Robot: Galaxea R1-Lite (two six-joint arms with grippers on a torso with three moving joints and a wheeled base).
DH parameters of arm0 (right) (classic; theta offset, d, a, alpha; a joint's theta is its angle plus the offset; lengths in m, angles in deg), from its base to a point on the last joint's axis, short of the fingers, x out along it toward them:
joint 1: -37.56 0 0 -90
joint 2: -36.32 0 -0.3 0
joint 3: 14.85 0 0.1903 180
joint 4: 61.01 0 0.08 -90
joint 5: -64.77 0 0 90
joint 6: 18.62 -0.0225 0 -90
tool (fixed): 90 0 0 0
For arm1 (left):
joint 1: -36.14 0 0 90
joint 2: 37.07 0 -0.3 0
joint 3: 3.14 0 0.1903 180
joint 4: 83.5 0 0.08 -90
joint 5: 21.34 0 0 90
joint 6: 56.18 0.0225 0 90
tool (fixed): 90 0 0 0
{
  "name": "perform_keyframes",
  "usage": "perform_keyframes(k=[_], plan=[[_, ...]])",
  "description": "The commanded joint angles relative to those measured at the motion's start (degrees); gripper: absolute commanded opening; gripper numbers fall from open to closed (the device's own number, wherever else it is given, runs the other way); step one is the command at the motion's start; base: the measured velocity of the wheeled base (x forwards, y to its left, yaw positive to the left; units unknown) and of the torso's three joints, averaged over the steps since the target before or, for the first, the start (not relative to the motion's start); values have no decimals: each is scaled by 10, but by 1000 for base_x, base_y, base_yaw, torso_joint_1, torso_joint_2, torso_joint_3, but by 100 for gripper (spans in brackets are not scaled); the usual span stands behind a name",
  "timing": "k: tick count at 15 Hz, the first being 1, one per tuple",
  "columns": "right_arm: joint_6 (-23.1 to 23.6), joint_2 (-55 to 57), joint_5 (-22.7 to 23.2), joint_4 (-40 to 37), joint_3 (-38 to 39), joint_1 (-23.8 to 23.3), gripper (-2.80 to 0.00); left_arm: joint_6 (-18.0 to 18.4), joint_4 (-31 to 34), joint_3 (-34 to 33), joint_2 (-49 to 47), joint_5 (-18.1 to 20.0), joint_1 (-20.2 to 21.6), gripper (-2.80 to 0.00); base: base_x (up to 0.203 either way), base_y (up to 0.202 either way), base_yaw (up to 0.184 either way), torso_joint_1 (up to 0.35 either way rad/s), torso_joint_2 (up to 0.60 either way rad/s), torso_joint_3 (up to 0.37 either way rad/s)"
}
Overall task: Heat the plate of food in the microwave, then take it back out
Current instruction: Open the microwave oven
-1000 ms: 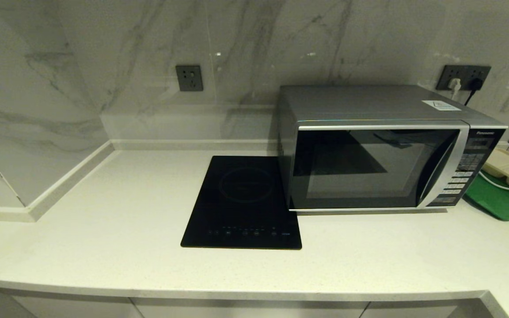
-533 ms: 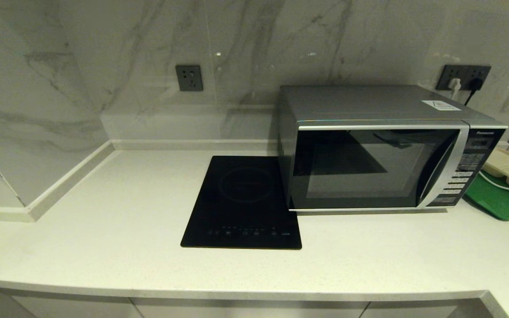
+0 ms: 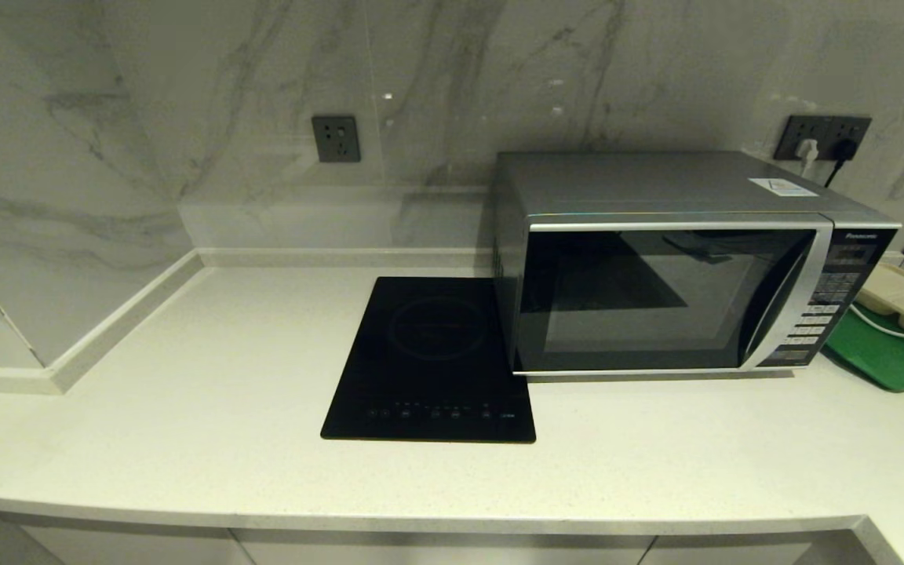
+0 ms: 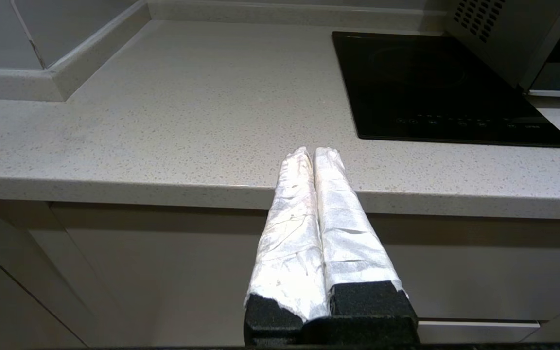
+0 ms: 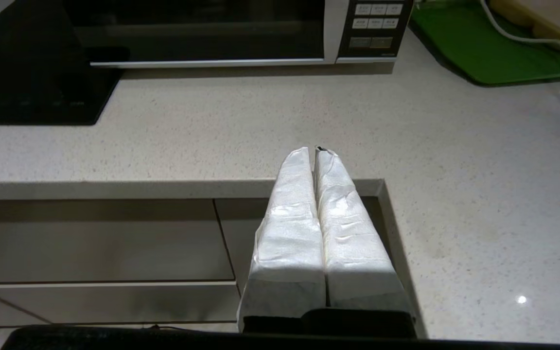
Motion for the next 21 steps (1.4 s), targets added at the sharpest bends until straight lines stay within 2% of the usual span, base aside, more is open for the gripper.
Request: perform_keyframes(k=[1, 4, 6, 7, 10, 12, 15, 17, 21], plan=[[22, 162, -37, 19, -68, -1, -280, -1, 0, 0, 0, 0, 0, -280, 0, 0, 0, 0, 0, 0], [112, 311, -137, 116, -148, -1, -280, -1, 0, 0, 0, 0, 0, -280, 0, 0, 0, 0, 0, 0], [144, 400, -210, 168, -218, 1, -280, -1, 0, 0, 0, 0, 0, -280, 0, 0, 0, 0, 0, 0], [152, 436, -231, 182, -244, 1, -280, -1, 0, 0, 0, 0, 0, -280, 0, 0, 0, 0, 0, 0], [159, 529, -265, 201, -295, 6, -280, -1, 0, 0, 0, 0, 0, -280, 0, 0, 0, 0, 0, 0], [153, 584, -294, 219, -310, 26, -280, -1, 0, 0, 0, 0, 0, -280, 0, 0, 0, 0, 0, 0], [150, 684, -407, 297, -324, 97, -280, -1, 0, 0, 0, 0, 0, -280, 0, 0, 0, 0, 0, 0], [148, 733, -456, 337, -328, 140, -280, -1, 0, 0, 0, 0, 0, -280, 0, 0, 0, 0, 0, 0], [123, 818, -470, 371, -336, 152, -280, -1, 0, 0, 0, 0, 0, -280, 0, 0, 0, 0, 0, 0]])
